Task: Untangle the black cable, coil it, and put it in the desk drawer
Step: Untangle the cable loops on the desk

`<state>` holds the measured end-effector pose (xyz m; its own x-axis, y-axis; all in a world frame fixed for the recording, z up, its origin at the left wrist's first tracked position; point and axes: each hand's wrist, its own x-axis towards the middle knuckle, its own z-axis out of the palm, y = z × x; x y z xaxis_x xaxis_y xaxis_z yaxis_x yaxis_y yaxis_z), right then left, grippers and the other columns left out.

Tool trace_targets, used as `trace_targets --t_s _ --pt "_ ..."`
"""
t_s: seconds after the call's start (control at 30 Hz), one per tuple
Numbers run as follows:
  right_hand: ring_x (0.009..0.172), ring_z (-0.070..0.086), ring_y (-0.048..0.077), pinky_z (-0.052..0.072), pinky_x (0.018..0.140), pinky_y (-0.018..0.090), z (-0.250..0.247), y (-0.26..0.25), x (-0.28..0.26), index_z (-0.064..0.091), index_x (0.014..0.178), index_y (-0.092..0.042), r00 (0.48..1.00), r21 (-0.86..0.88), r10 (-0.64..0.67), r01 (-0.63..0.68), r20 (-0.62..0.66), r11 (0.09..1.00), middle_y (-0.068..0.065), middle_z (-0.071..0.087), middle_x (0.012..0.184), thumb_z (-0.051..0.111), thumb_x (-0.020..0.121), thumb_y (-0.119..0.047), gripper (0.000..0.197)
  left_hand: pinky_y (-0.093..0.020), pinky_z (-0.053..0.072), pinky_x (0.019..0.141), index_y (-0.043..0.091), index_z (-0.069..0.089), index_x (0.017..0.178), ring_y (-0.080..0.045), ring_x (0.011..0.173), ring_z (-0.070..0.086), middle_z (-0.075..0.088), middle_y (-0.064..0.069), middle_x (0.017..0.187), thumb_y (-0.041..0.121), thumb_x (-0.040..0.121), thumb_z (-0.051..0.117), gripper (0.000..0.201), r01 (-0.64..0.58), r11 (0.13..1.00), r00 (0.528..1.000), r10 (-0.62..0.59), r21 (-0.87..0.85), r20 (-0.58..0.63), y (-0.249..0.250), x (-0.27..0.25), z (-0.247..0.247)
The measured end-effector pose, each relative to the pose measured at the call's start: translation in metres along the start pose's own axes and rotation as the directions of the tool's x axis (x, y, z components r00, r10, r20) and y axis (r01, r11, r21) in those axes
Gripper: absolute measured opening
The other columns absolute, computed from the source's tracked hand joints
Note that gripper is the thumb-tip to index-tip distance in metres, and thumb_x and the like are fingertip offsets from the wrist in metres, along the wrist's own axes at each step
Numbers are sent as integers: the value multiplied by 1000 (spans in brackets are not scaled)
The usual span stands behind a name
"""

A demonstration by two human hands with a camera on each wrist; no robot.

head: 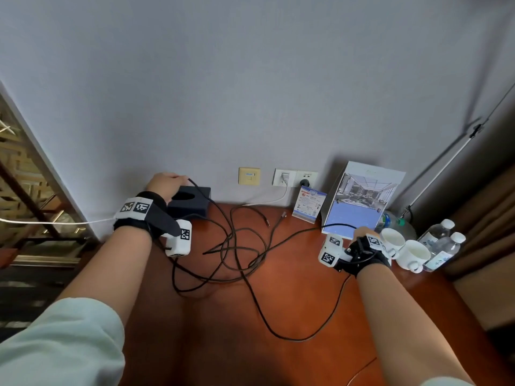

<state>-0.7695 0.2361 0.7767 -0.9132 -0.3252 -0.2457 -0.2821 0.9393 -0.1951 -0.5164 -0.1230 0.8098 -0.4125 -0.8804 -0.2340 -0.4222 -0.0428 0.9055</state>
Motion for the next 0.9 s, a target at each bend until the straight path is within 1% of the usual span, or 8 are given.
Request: trace_targets --t_s 0.1,0.23,0.33,0.4,0.47,0.57,0.73,0.9 --pt "81 53 27 43 73 32 3 -10 -10 59 93 -2 994 -121 -62 73 95 990 11 58 81 62 88 -14 13 -29 37 79 12 63 82 -21 92 50 59 -6 96 18 89 58 11 -46 998 997 43 35 66 4 -6 13" --pt "89 58 30 43 74 29 25 -21 -6 58 104 0 989 -110 -49 64 141 992 11 58 86 65 83 -11 24 -34 40 83 11 66 86 -25 98 50 63 -9 109 25 90 57 17 -81 987 993 68 141 99 1 -3 24" --pt "113 54 36 45 90 38 44 -36 5 57 121 -3 994 99 89 -95 63 991 20 57 119 60 81 -17 42 -38 44 91 6 68 98 -31 108 52 62 -13 117 19 90 55 20 -86 965 994 67 248 85 -2 -2 31" --pt "114 54 34 47 93 38 52 -57 5 59 117 -7 993 150 93 -81 -70 985 15 61 117 60 82 -26 40 -40 47 94 3 67 103 -35 113 53 60 -16 120 15 90 53 22 -91 942 995 71 323 72 -4 -1 36" --pt "111 59 27 50 93 37 62 -83 -1 62 116 -18 984 80 -140 150 -110 985 5 66 114 63 82 -47 45 -41 48 95 0 65 111 -36 114 54 60 -19 122 14 92 51 27 -92 920 995 75 381 60 -9 1 39" --pt "129 47 20 36 108 41 90 -116 -16 56 127 -33 860 42 -505 503 80 863 -6 57 132 59 76 -69 63 -37 47 93 -2 64 114 -37 112 57 62 -22 120 11 94 47 29 -107 894 994 94 435 53 -17 5 43" --pt "145 17 21 14 116 43 136 -145 -21 26 146 -39 681 -106 -662 718 313 688 -10 26 155 67 83 -27 76 -39 46 93 -1 59 119 -38 114 53 59 -20 123 16 96 45 32 -86 845 996 54 527 77 -32 10 47" --pt "144 19 25 19 114 43 152 -159 -11 19 150 -36 647 -179 -668 754 368 632 -6 19 158 58 81 -5 85 -37 40 99 8 60 120 -33 119 50 58 -12 128 23 94 51 31 -133 805 988 65 578 137 -46 18 49"
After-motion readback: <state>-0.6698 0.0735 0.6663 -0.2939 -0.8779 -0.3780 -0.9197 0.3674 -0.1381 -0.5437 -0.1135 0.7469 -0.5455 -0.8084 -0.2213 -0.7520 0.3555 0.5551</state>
